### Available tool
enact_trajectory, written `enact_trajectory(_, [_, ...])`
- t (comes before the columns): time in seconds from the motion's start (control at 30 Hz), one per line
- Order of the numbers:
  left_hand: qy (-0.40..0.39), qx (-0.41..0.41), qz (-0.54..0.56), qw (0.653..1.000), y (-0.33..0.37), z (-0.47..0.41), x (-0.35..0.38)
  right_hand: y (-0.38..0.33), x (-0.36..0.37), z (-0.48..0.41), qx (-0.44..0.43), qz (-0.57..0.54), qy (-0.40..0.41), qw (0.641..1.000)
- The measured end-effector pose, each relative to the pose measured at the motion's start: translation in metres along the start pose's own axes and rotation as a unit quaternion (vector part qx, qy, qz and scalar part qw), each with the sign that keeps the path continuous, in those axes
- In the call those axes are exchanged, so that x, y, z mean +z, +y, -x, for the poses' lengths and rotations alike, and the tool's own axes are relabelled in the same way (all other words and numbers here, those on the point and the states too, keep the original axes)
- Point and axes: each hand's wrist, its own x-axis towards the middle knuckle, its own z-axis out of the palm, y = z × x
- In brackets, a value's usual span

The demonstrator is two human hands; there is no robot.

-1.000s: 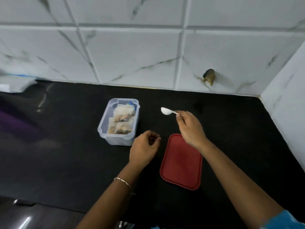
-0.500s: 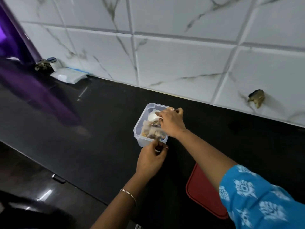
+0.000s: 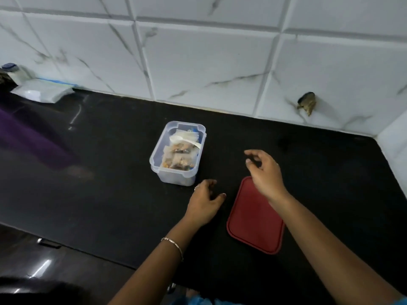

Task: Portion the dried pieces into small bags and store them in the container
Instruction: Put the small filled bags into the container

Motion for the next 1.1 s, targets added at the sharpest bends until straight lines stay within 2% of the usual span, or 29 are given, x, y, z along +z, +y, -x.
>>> enact_trajectory(0.13, [-0.022, 0.001, -0.015, 1.000, 0.007, 0.001, 0.027, 0.042, -0.022, 0.044, 0.193, 0.077, 0.036, 0.978])
enact_trajectory(0.23, [-0.023, 0.005, -0.028, 0.999, 0.014, 0.001, 0.038, 0.064, -0.022, 0.068, 0.276, 0.030, 0.025, 0.960])
enact_trajectory(0.37, [-0.052, -0.009, -0.003, 0.999, 0.018, 0.000, 0.044, 0.062, -0.014, 0.085, 0.267, -0.024, 0.012, 0.963])
enact_trajectory(0.47, [-0.066, -0.067, 0.117, 0.989, 0.018, -0.003, 0.043, 0.054, -0.006, 0.089, 0.257, -0.050, 0.027, 0.965])
enact_trajectory(0.53, [-0.075, -0.110, 0.222, 0.966, 0.019, -0.004, 0.035, 0.050, -0.007, 0.089, 0.266, -0.085, 0.041, 0.959])
enact_trajectory(0.6, [-0.118, -0.118, 0.303, 0.938, 0.024, 0.002, 0.023, 0.045, -0.010, 0.088, 0.283, -0.141, 0.041, 0.948])
enact_trajectory(0.67, [-0.165, -0.103, 0.355, 0.914, 0.025, 0.011, 0.016, 0.034, -0.013, 0.087, 0.281, -0.211, 0.027, 0.936])
enact_trajectory(0.8, [-0.186, -0.062, 0.432, 0.880, 0.030, 0.020, 0.007, -0.003, -0.017, 0.079, 0.244, -0.312, -0.050, 0.917])
enact_trajectory(0.87, [-0.188, -0.039, 0.426, 0.884, 0.036, 0.022, 0.001, -0.024, -0.016, 0.073, 0.221, -0.376, -0.110, 0.893])
enact_trajectory(0.93, [-0.176, -0.001, 0.372, 0.911, 0.038, 0.021, -0.002, -0.046, -0.012, 0.066, 0.196, -0.412, -0.146, 0.878])
enact_trajectory(1.03, [-0.063, 0.081, 0.218, 0.970, 0.041, 0.016, -0.016, -0.074, -0.002, 0.053, 0.172, -0.413, -0.163, 0.879])
enact_trajectory(1.1, [0.053, 0.131, 0.109, 0.984, 0.045, 0.012, -0.032, -0.084, 0.005, 0.042, 0.160, -0.439, -0.149, 0.871])
